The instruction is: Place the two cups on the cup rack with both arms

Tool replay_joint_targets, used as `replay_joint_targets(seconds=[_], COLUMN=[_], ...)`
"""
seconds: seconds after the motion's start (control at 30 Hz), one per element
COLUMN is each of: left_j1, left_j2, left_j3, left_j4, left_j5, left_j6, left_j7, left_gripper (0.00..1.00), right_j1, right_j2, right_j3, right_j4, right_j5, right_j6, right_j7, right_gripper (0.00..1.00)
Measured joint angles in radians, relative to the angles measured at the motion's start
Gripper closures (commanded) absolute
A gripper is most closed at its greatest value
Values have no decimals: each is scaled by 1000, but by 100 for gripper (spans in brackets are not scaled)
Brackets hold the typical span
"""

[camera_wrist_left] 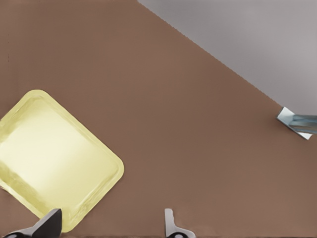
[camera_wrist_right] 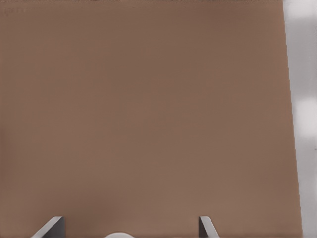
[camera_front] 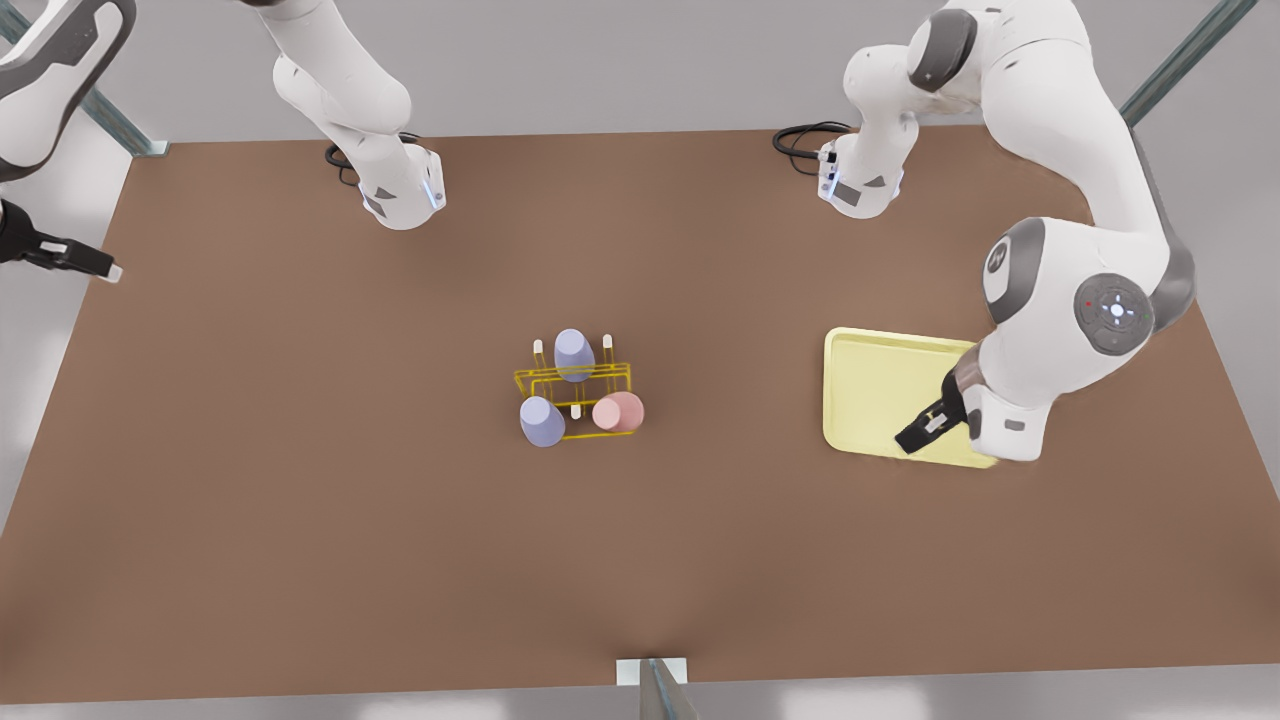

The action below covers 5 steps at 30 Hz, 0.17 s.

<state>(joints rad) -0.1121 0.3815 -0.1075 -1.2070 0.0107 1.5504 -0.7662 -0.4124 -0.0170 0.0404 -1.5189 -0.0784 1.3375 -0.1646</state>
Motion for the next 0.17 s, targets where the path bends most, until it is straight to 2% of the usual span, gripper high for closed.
replay_joint_targets(seconds=[0.07, 0.17], left_j1=[7, 12], left_j2=[-78, -95], left_j3=[-5, -6], left_j4=[-95, -123], left_j5=[37, 56], left_j6=[-51, -108], left_j7=[88, 203], left_gripper=[0, 0], right_j1=[7, 48], right_j2=[-4, -5], right_j3=[0, -1], right_j4=[-1, -1], right_j5=[0, -2], right_j6=[0, -1], right_j7=[0, -1], right_gripper=[0, 0])
